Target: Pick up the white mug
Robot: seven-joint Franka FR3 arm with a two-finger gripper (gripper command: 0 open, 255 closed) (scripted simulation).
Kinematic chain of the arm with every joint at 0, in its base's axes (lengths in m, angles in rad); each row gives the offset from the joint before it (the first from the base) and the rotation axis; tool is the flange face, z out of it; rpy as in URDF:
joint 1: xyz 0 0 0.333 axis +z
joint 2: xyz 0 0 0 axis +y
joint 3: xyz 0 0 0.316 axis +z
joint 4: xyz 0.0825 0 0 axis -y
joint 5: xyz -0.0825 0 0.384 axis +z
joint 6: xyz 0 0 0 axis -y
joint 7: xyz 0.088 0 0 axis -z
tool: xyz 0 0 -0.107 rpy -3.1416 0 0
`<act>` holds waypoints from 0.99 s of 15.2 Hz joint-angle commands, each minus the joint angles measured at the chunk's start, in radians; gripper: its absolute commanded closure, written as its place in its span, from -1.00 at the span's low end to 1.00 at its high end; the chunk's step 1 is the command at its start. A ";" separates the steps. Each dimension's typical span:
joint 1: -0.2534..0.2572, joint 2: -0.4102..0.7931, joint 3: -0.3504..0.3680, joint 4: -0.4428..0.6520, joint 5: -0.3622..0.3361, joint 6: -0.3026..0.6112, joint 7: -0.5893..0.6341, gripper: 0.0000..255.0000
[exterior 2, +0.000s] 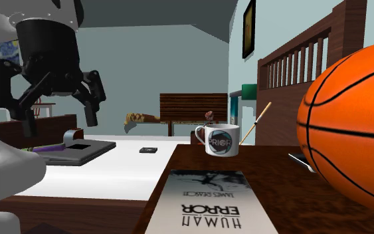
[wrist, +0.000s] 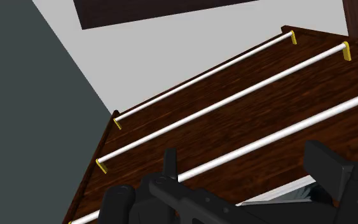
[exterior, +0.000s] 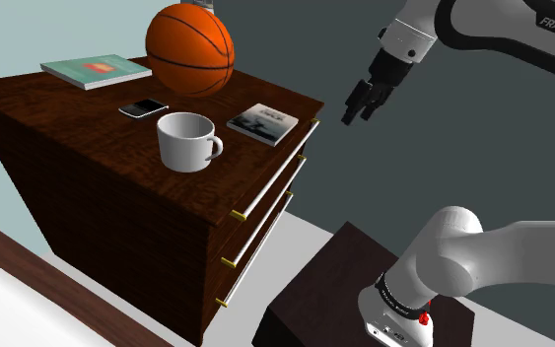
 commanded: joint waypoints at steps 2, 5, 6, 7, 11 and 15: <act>0.004 0.017 0.024 0.010 0.011 0.004 0.028 -1.00; 0.016 0.077 0.093 0.049 0.041 0.016 0.110 -1.00; 0.019 0.099 0.115 0.065 0.050 0.019 0.138 -1.00; 0.022 0.122 0.137 0.082 0.058 0.023 0.165 -1.00; 0.029 0.226 0.225 0.162 0.079 0.034 0.274 -1.00; 0.031 0.345 0.310 0.265 0.082 0.039 0.386 -1.00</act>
